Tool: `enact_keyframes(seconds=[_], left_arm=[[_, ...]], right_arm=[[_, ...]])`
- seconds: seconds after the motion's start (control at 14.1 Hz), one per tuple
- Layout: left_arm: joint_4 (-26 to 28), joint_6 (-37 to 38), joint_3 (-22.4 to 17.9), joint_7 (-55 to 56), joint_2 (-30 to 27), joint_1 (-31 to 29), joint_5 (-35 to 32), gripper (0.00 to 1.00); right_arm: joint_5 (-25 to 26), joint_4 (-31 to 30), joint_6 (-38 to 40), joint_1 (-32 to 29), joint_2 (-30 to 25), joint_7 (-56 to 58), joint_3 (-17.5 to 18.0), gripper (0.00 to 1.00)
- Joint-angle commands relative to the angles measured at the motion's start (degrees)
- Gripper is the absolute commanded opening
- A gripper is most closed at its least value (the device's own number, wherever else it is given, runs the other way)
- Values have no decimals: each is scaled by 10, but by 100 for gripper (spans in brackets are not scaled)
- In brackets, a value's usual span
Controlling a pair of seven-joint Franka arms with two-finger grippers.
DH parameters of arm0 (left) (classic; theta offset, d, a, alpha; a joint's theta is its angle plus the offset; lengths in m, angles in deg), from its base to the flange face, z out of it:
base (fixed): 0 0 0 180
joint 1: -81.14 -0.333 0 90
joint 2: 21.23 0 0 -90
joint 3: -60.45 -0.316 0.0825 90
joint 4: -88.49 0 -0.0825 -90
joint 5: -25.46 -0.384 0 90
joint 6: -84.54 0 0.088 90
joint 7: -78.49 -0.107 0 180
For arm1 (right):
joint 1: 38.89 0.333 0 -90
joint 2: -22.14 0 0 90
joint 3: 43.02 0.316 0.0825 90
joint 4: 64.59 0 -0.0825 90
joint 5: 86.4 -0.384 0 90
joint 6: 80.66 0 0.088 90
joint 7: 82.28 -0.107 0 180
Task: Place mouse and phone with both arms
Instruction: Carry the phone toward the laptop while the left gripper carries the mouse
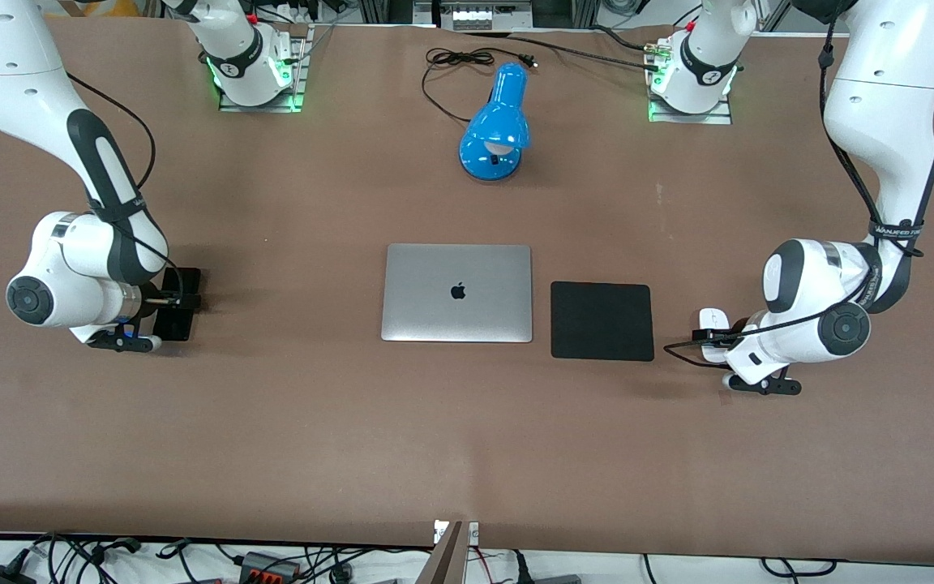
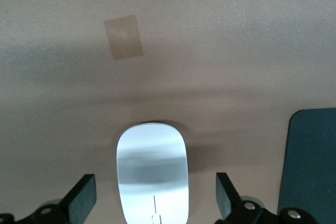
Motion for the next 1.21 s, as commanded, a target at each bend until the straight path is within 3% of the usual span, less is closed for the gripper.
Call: enact_keyframes(seconds=[0.0,0.21,0.57,0.78,1.14], left_arm=[[6,-17,2,-11,1,-6,-12,100],[9,-33,2,-11,8,-7,-12,100],[47,-89,1,-14,8,-6,-12,100],[47,-89,2,-17,7,-7,-12,100],[46,-84,1,-17,4,-8,-12,95]], right_arm=[[4,-6,-6,-4,-1,-8,6,100],[4,-5,-6,-3,3,-8,6,99],[6,-1,-1,3,6,-9,5,41],[5,1,9,1,-2,-10,8,33],[0,60,118,49,-44,-12,20,30]])
